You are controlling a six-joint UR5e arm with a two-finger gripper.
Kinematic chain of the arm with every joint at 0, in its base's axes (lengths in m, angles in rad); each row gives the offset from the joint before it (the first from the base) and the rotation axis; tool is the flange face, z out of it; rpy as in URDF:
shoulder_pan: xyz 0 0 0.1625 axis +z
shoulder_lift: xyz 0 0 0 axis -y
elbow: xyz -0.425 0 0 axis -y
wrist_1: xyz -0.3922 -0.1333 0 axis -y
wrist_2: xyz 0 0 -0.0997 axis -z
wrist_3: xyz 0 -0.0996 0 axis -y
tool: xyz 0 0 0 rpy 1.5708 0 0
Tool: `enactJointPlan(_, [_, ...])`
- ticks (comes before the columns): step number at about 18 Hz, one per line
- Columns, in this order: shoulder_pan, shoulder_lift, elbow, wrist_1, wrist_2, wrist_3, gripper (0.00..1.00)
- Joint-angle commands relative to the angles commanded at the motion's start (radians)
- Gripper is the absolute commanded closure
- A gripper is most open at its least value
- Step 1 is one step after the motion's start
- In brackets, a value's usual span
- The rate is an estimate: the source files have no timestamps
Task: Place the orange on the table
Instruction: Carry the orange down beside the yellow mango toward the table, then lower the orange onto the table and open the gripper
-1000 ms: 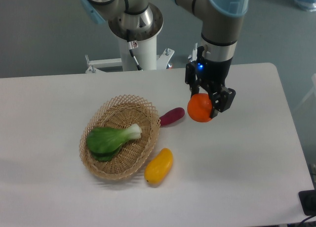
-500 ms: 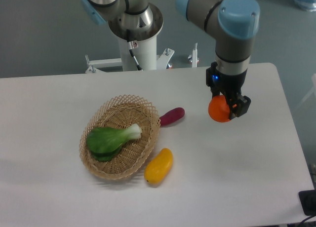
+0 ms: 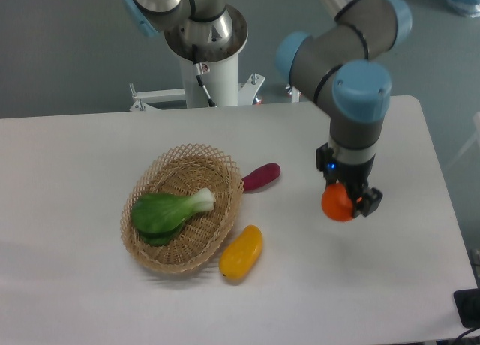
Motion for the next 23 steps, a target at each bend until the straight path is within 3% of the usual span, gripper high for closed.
enactJointPlan(6, [-0.028, -0.061, -0.006, 0.034, 0.003, 0.002, 0.43])
enactJointPlan(10, [-0.078, -0.115, 0.006, 0.118, 0.002, -0.049, 0.43])
enactJointPlan(15, [-0.100, -0.129, 0.005, 0.127, 0.005, -0.172, 0.43])
enactJointPlan(23, [-0.107, -0.143, 0.009, 0.126, 0.005, -0.173, 0.39])
